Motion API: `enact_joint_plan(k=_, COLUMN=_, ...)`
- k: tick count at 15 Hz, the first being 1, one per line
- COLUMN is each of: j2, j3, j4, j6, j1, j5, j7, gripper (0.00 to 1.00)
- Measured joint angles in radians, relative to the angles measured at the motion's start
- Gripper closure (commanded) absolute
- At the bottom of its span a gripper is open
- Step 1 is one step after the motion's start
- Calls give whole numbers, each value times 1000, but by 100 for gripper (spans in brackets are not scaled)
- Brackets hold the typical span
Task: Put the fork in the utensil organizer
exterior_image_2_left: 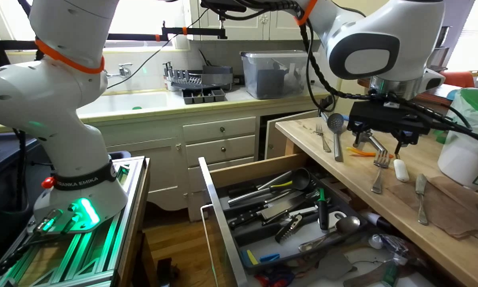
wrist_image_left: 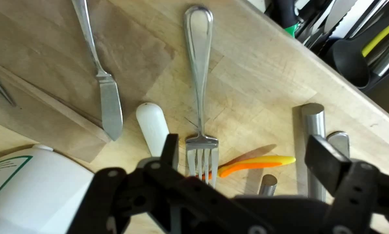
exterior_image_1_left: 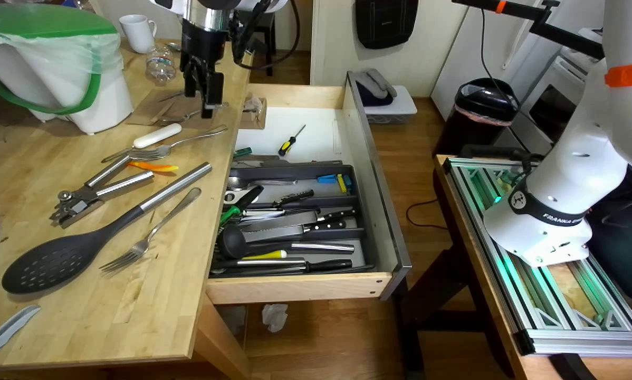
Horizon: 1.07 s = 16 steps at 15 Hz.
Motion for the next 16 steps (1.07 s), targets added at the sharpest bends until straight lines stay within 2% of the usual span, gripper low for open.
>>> enact_joint_plan(k=8, j2=109, j3=41, j4=89, j6=0, j1=-21, j5=0, j7=-45, gripper=1)
enact_joint_plan(k=9, j2=118, j3=45, j4=96, j6=0, j1=-25, j5=0, j7=-51, gripper=8)
enact_joint_plan(k=10, j2=127, j3=50, j4=105, j6=0, j1=-30, j5=0, j7=-59, gripper=10)
enact_joint_plan(k=12, j2=143, j3=59, j4=120, j6=0, j1=-41, j5=0, j7=-73, gripper=25)
enact_joint_plan(k=13, j2=150, j3=62, j4=127, j6=0, j1=-46, j5=0, j7=-80, gripper=27)
enact_joint_plan(k=15, j2=164, j3=70, j4=141, j6=0, j1=-55, j5=0, j7=-89, gripper=46)
enact_joint_plan(k=16, j2=171, j3=74, j4=146, j6=0, j1=-60, j5=0, j7=-94, gripper=49)
